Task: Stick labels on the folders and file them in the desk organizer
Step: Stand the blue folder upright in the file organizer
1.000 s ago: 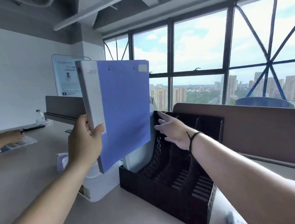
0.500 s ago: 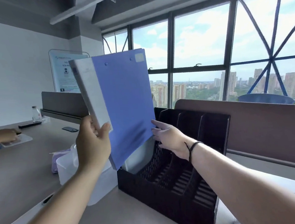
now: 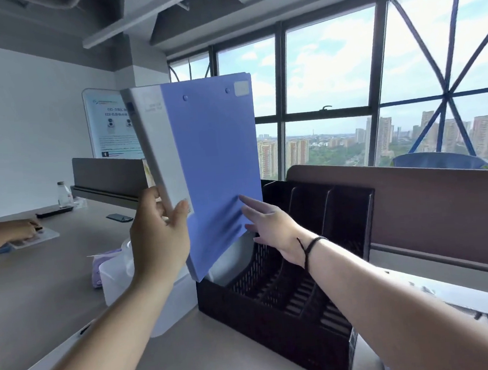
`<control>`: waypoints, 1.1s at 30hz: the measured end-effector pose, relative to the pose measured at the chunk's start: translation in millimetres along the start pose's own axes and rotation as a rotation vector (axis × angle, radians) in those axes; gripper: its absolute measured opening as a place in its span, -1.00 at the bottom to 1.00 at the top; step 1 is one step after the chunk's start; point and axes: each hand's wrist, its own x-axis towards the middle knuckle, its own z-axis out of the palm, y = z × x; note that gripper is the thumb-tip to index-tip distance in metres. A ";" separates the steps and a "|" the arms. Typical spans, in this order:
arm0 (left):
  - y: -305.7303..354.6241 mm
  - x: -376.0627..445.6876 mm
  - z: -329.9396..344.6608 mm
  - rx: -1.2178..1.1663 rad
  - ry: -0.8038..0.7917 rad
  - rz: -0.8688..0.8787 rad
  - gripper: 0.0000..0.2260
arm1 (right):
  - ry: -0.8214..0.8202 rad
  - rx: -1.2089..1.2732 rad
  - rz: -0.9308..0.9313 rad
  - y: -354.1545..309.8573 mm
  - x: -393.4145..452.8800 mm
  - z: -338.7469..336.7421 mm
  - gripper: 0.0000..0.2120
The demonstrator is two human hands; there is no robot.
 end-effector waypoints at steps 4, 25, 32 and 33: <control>0.7 0.3 8.6 -0.007 -0.039 -0.020 -0.81 | -0.013 0.062 0.009 -5.0 0.4 7.4 -0.56; -51.2 -13.5 108.9 0.022 -0.236 -0.134 -0.76 | 0.044 0.029 0.131 54.2 24.8 -4.3 -0.44; -95.1 -31.6 109.0 0.029 -0.375 -0.239 -0.44 | 0.023 -0.063 0.158 74.6 26.4 11.1 -0.39; -99.1 -36.5 108.6 0.038 -0.395 -0.225 -0.35 | 0.009 -0.079 0.175 77.8 26.2 13.1 -0.34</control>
